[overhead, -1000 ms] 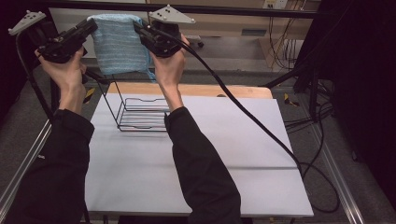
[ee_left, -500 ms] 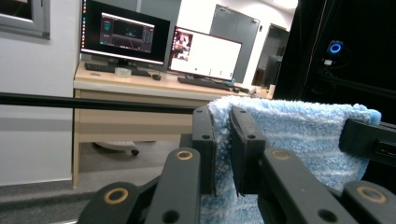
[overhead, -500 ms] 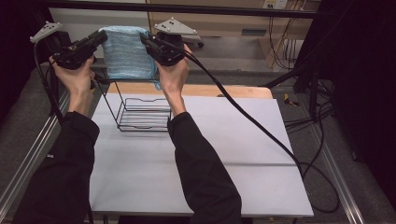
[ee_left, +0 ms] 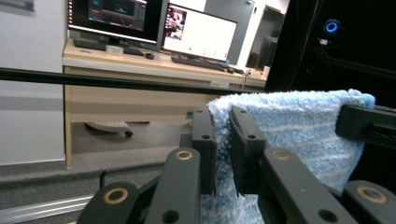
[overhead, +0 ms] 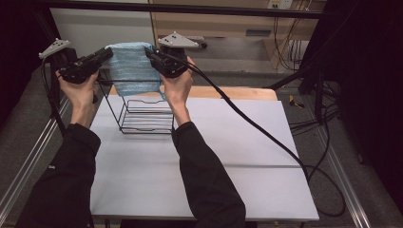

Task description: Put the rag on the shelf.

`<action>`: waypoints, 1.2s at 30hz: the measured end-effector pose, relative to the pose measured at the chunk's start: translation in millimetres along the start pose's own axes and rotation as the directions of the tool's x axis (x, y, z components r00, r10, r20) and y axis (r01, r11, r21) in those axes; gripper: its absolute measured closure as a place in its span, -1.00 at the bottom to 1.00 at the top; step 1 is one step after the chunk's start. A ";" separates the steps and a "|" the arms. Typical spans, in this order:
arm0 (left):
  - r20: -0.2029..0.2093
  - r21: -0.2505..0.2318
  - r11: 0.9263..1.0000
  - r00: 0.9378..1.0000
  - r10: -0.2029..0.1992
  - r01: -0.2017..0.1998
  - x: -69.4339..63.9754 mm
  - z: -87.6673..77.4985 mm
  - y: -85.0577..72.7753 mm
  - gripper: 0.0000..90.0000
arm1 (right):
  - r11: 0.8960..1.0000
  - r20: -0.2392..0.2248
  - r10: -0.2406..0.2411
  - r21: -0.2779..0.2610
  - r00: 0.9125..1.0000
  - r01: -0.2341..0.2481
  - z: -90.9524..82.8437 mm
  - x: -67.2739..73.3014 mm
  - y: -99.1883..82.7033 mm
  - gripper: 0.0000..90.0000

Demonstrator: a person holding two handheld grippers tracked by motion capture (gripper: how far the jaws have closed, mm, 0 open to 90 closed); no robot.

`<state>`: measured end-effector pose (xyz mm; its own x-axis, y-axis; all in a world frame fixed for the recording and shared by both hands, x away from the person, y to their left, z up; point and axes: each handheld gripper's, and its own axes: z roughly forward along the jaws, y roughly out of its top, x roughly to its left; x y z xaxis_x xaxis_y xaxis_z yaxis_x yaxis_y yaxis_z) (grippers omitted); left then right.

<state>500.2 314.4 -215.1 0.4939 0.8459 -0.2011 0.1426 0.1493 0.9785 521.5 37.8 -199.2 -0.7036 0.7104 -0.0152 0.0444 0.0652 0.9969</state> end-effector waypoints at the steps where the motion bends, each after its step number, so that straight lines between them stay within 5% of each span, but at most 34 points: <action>1: 0.006 0.002 1.000 1.000 0.003 -0.003 0.0 -1.2 -1.5 0.80 | 1.000 -0.002 0.000 0.004 1.000 0.000 -0.6 0.2 -1.7 0.79; 12: 0.060 0.011 0.999 0.997 0.049 -0.050 -2.8 -19.2 -11.0 0.80 | 1.000 -0.042 0.027 0.001 0.999 -0.027 -14.2 6.9 -18.9 0.79; 28: 0.144 0.031 0.996 0.987 0.076 -0.081 -2.2 -45.1 -19.3 0.78 | 0.999 -0.094 -0.031 0.022 0.995 0.033 -30.1 24.2 -26.9 0.77; 36: 0.129 0.067 0.992 0.987 0.101 -0.110 -4.1 -48.9 -23.1 0.77 | 0.997 -0.098 -0.062 0.042 0.993 0.067 -33.0 28.0 -30.0 0.76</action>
<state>453.0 332.6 -234.6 0.6121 0.7838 -0.1053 0.1441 0.0204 0.9894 477.1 32.6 -227.0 -0.7714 0.6325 -0.0696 0.0273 0.1422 0.9895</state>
